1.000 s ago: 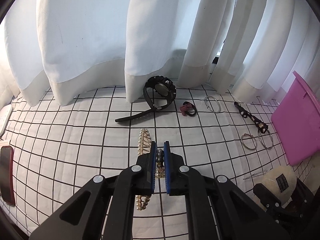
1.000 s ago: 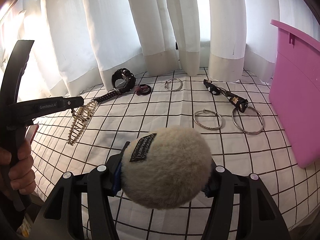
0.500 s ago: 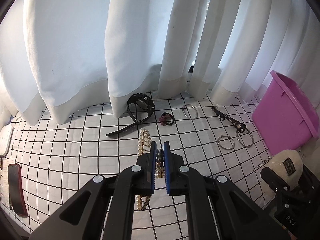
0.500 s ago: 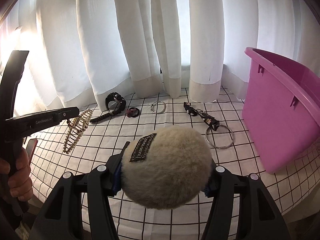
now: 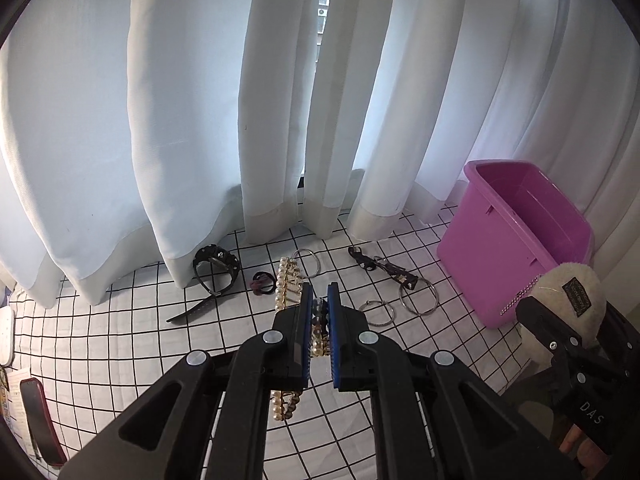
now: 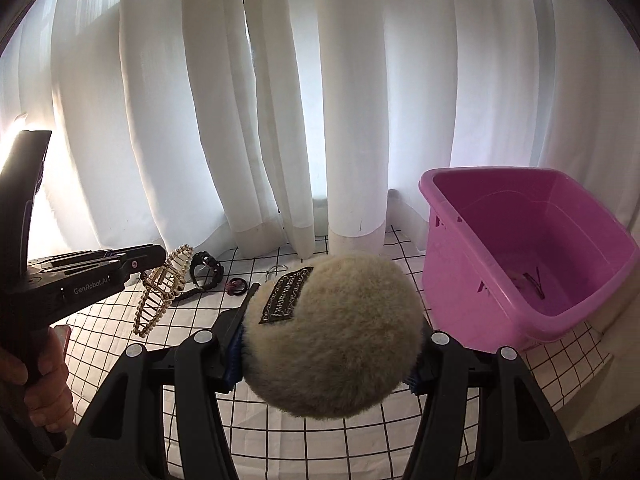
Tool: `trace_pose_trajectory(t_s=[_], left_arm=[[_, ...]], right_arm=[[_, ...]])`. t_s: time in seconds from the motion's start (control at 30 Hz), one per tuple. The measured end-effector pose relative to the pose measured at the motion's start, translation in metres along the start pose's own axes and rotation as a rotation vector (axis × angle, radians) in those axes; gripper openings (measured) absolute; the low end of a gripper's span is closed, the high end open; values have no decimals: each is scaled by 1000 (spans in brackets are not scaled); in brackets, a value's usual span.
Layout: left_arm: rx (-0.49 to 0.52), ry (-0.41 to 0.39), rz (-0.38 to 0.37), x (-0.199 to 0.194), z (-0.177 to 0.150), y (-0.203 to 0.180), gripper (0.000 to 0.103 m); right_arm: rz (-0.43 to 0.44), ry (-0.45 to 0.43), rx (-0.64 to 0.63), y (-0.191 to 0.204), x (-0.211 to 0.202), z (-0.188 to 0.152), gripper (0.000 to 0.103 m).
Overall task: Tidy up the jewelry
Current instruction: 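Carry the pearl claw with the left gripper to the tub while the right carries the pom-pom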
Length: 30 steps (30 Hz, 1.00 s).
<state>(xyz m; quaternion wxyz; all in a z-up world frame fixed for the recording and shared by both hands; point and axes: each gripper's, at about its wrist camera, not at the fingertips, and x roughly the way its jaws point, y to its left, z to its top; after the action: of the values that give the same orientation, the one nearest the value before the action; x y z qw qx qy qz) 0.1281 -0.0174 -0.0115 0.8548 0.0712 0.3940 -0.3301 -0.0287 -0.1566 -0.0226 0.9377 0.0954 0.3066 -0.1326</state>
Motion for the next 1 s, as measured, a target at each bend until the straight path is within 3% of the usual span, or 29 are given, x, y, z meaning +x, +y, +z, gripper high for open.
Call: trace_pose_trajectory(t_s=[0.23, 0.5, 0.73, 1.0], left_arm=[[67, -49, -41, -10, 29, -49, 7], [75, -125, -61, -13, 59, -121, 7], [40, -133, -53, 4, 79, -194, 7], [-5, -86, -57, 40, 92, -272, 7]], right_arm=[[-18, -67, 16, -33, -30, 24, 57], [15, -114, -21, -96, -45, 55, 57], [40, -109, -36, -183, -42, 86, 57], [67, -37, -38, -272, -20, 106, 57]])
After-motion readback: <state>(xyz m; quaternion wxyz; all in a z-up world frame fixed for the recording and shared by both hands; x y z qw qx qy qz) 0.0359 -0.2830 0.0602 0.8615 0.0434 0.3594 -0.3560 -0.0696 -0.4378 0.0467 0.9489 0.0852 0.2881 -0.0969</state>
